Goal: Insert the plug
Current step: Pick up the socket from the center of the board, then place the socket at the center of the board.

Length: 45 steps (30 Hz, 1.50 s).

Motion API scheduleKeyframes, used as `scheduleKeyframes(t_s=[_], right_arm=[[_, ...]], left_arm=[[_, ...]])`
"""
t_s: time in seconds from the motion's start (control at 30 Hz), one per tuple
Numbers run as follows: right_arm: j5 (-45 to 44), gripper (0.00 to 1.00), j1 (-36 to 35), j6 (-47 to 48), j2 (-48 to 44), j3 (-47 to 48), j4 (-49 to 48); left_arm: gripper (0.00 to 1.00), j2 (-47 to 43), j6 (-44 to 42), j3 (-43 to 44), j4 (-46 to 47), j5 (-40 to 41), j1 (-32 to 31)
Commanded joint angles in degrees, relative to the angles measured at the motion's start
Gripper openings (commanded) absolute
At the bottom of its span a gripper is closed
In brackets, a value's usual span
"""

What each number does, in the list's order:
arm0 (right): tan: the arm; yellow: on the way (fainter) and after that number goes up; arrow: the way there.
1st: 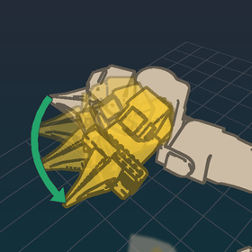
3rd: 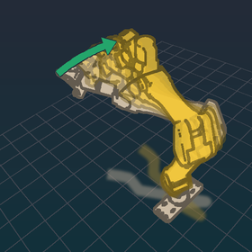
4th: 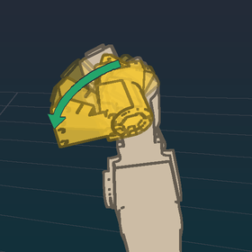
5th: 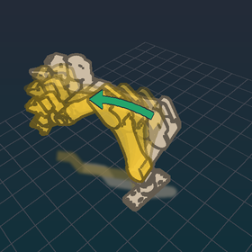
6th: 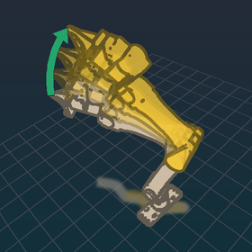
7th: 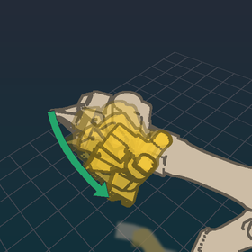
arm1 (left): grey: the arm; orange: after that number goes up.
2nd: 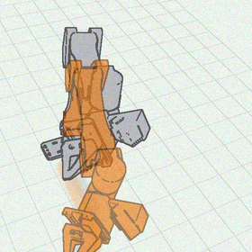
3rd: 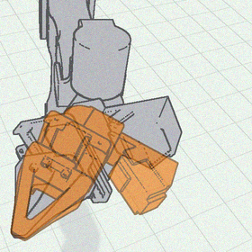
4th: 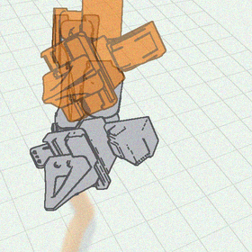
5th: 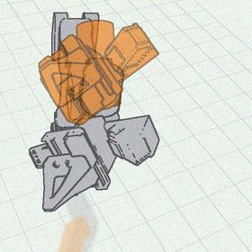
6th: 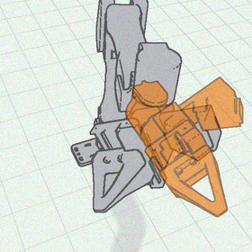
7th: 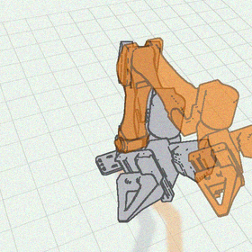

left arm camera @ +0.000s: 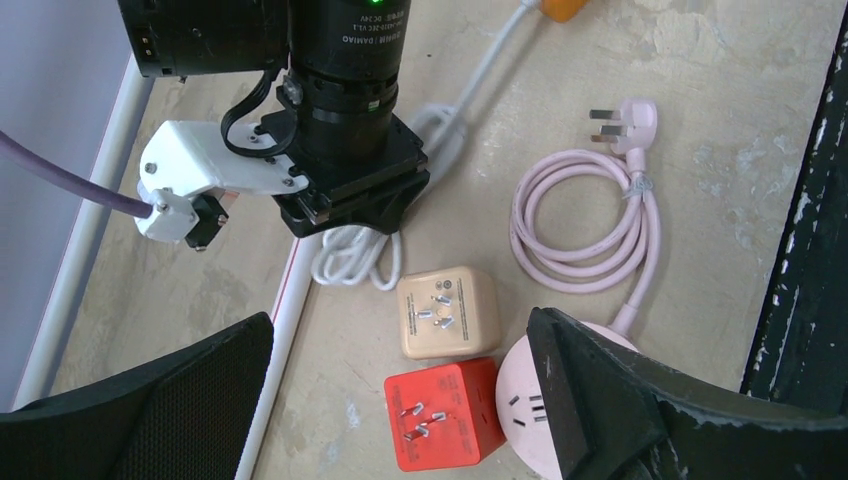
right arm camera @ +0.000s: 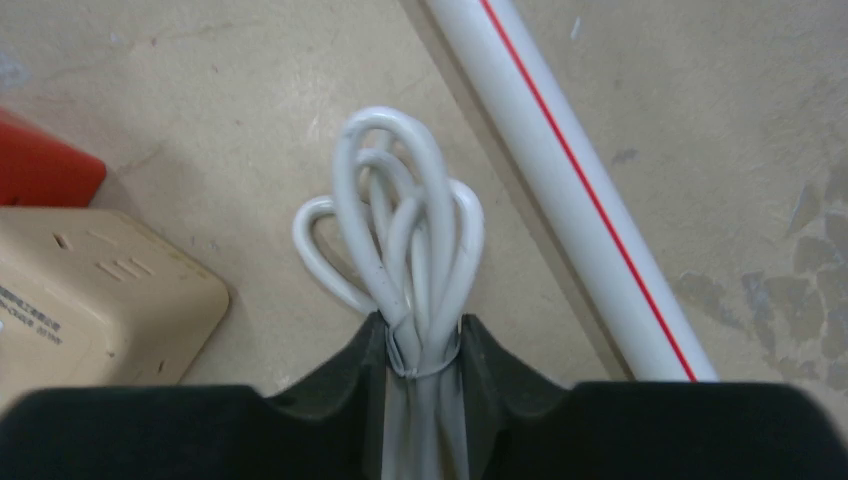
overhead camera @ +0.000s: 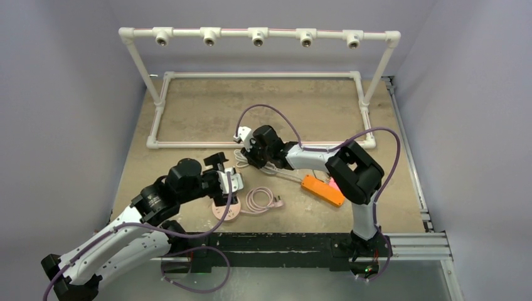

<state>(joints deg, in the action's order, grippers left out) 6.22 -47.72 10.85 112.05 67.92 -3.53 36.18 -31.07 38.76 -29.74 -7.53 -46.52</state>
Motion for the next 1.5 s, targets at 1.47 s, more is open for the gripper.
scheduleKeyframes(t_s=[1.47], right_arm=[[-36.3, 0.0, 3.2, -43.1, -46.0, -18.7, -18.4]], left_arm=[[0.99, 29.9, 4.6, -2.6, 31.7, -4.0, 1.1]])
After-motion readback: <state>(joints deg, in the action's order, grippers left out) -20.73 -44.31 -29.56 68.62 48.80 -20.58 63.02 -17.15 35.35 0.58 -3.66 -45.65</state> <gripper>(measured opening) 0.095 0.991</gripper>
